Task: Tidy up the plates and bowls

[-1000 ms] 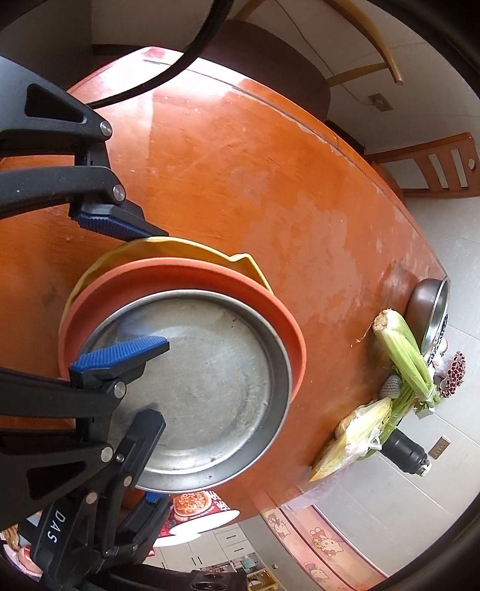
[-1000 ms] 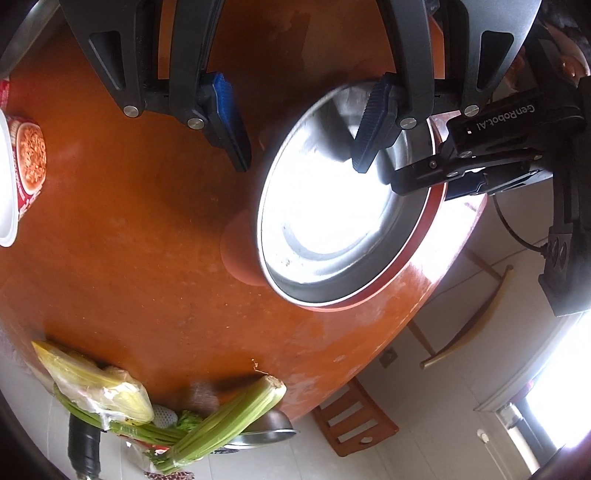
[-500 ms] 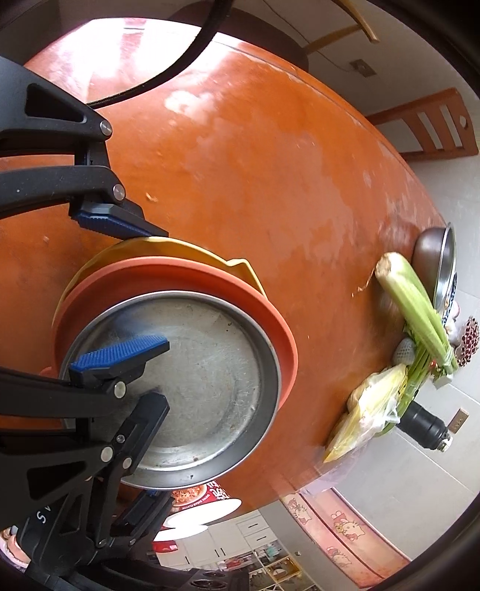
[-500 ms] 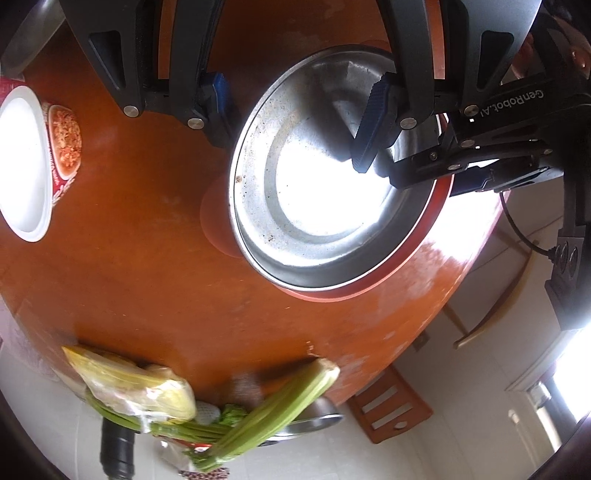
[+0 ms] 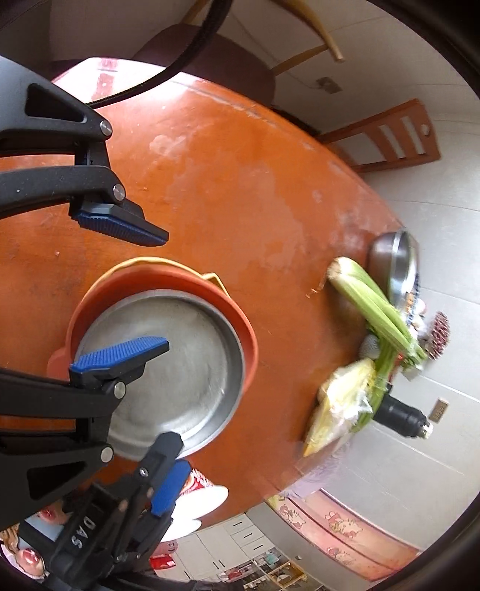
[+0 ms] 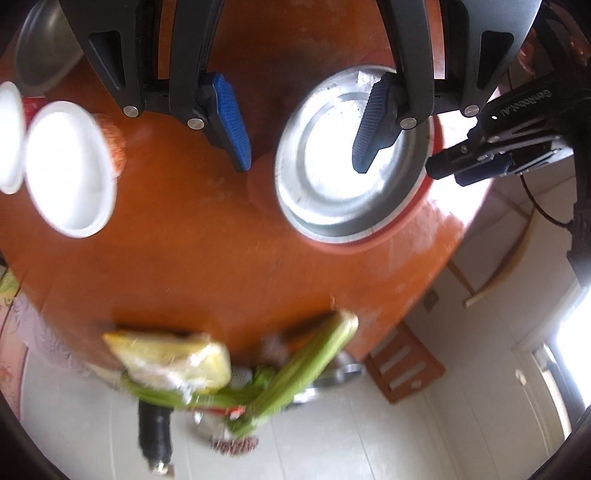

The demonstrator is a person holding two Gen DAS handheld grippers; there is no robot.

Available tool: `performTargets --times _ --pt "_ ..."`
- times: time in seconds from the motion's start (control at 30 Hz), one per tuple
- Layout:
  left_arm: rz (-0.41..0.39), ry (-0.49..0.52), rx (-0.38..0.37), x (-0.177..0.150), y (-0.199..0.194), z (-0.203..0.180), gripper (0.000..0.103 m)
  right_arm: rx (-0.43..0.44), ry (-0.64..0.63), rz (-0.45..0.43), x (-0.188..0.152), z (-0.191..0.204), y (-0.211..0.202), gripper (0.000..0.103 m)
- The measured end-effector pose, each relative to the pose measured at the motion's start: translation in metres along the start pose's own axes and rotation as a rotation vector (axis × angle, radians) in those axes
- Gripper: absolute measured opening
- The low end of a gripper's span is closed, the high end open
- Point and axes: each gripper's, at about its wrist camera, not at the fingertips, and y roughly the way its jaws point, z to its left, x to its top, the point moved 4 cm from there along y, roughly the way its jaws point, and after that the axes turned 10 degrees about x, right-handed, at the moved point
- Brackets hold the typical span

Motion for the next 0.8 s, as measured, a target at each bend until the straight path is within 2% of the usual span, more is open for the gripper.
performTargets --times 0.27,0.4,0.8 --pt "-0.08 0.054 -0.015 -0.002 -0.038 -0.036 0.051 -0.024 -0.034 -0.146 -0.002 0.0 -0.069 0.064" --pt "-0.116 0.082 -0.025 -0.004 -0.055 -0.062 0.052 -0.036 -0.04 -0.187 -0.007 -0.009 -0.097 0.064" --pt "-0.151 0.166 -0.047 -0.016 -0.073 -0.145 0.052 -0.085 -0.006 -0.268 -0.024 -0.073 -0.173 0.065"
